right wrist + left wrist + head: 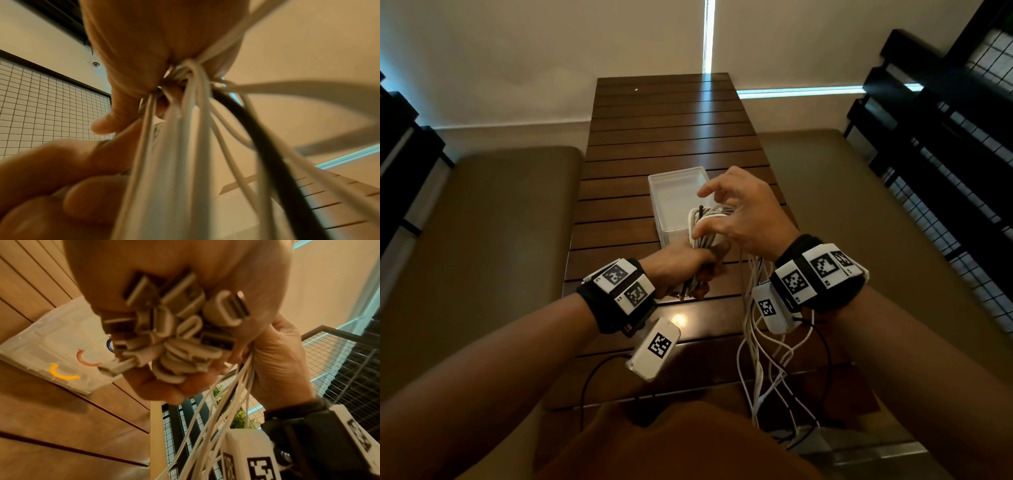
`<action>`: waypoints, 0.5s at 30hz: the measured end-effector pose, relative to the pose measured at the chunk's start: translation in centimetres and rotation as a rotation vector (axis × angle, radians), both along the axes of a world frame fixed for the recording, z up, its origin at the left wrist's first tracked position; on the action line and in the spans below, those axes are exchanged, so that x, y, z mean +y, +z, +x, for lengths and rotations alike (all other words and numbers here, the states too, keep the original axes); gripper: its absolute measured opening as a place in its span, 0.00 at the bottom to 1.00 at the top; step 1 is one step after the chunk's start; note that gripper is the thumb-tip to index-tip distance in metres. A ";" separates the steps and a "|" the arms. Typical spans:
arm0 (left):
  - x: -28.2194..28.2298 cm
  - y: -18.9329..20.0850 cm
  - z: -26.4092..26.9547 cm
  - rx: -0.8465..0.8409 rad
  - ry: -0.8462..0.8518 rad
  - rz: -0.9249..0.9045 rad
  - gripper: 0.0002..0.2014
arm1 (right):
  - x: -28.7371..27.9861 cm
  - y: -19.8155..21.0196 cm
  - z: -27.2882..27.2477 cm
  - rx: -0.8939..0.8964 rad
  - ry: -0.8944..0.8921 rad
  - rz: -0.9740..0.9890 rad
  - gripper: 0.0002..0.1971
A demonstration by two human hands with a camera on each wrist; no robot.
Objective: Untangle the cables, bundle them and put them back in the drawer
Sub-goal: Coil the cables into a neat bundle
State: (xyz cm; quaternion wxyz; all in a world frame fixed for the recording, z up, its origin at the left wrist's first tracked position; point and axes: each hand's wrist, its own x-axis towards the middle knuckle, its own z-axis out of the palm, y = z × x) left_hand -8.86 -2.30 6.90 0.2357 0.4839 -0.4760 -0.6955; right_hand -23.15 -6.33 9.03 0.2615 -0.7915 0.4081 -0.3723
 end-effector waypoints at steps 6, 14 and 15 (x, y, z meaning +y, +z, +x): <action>0.5 1.0 -0.5 -0.013 -0.007 -0.106 0.04 | -0.4 -0.2 -0.1 -0.180 -0.077 0.123 0.29; 0.2 1.2 -0.9 -0.019 -0.103 -0.292 0.20 | -0.3 0.1 -0.1 -0.383 -0.067 0.360 0.20; 0.1 1.4 -1.0 -0.013 -0.099 -0.302 0.20 | -0.3 0.2 -0.2 -0.420 -0.065 0.384 0.20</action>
